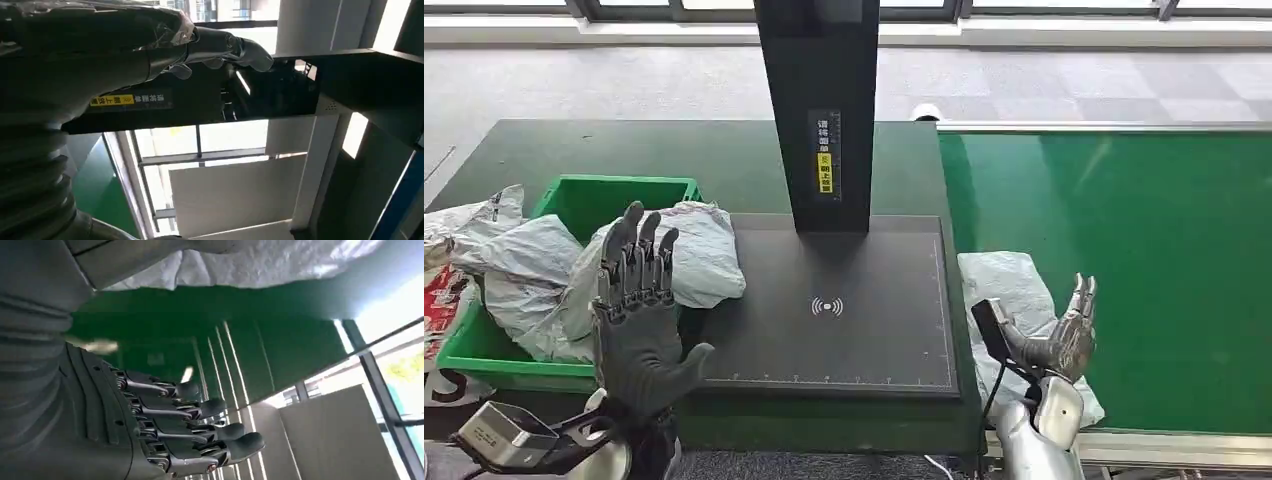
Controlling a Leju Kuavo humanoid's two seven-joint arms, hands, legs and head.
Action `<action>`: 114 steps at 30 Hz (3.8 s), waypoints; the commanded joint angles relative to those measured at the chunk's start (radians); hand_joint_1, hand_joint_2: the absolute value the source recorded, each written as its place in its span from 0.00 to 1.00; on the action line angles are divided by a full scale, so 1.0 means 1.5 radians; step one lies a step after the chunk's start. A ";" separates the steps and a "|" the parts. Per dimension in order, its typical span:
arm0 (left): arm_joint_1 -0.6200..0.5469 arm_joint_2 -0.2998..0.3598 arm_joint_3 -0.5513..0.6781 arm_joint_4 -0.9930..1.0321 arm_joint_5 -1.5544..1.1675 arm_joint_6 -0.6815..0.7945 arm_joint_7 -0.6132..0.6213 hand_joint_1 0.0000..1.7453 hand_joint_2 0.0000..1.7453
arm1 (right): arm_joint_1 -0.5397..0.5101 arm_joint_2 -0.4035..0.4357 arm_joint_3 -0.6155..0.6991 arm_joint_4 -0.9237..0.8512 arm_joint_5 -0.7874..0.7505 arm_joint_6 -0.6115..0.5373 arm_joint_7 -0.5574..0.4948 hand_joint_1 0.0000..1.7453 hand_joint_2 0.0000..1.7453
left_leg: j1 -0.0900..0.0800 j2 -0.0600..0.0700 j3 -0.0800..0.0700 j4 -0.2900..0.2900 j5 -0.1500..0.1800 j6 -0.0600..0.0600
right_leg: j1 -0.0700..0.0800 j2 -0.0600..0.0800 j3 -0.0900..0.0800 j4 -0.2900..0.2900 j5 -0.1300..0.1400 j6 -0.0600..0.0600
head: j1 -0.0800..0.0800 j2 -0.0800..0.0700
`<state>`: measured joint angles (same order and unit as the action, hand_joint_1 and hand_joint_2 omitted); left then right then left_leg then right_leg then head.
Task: Moved the parcel from conveyor to table for the left to box.
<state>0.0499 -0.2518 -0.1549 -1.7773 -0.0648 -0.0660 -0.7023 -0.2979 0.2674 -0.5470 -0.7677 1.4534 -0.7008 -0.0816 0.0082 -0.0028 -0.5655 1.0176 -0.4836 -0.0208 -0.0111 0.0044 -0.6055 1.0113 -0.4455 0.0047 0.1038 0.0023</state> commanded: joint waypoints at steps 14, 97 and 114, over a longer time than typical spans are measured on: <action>-0.013 0.005 -0.014 0.057 -0.003 -0.017 0.003 0.00 1.00 | -0.074 -0.051 0.012 0.266 -0.061 0.137 -0.065 0.00 1.00 | 0.000 0.003 0.003 -0.002 0.000 -0.001 | 0.000 0.002 0.002 -0.001 0.000 -0.001 | 0.000 0.000; -0.014 -0.018 0.014 0.095 -0.016 0.006 0.003 0.00 1.00 | -0.052 -0.085 0.072 0.260 0.004 0.192 0.239 1.00 1.00 | 0.000 0.003 0.014 -0.002 -0.005 0.001 | 0.000 0.002 0.013 -0.002 -0.004 0.000 | 0.000 0.000; 0.007 -0.014 0.012 0.069 -0.017 0.015 0.003 0.00 1.00 | 0.095 0.054 0.026 -0.384 -0.253 0.002 -0.236 1.00 1.00 | 0.000 0.003 0.010 -0.002 -0.006 0.000 | 0.000 0.001 0.009 -0.001 -0.005 -0.001 | 0.000 0.000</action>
<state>0.0647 -0.2926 -0.1549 -1.6922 -0.0870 -0.0446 -0.7015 -0.2449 0.2537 -0.4410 -0.8372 1.2725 -0.7042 -0.2420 0.0086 0.0016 -0.5503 1.0167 -0.4926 -0.0202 -0.0107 0.0071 -0.5917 1.0107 -0.4525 0.0048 0.1034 0.0023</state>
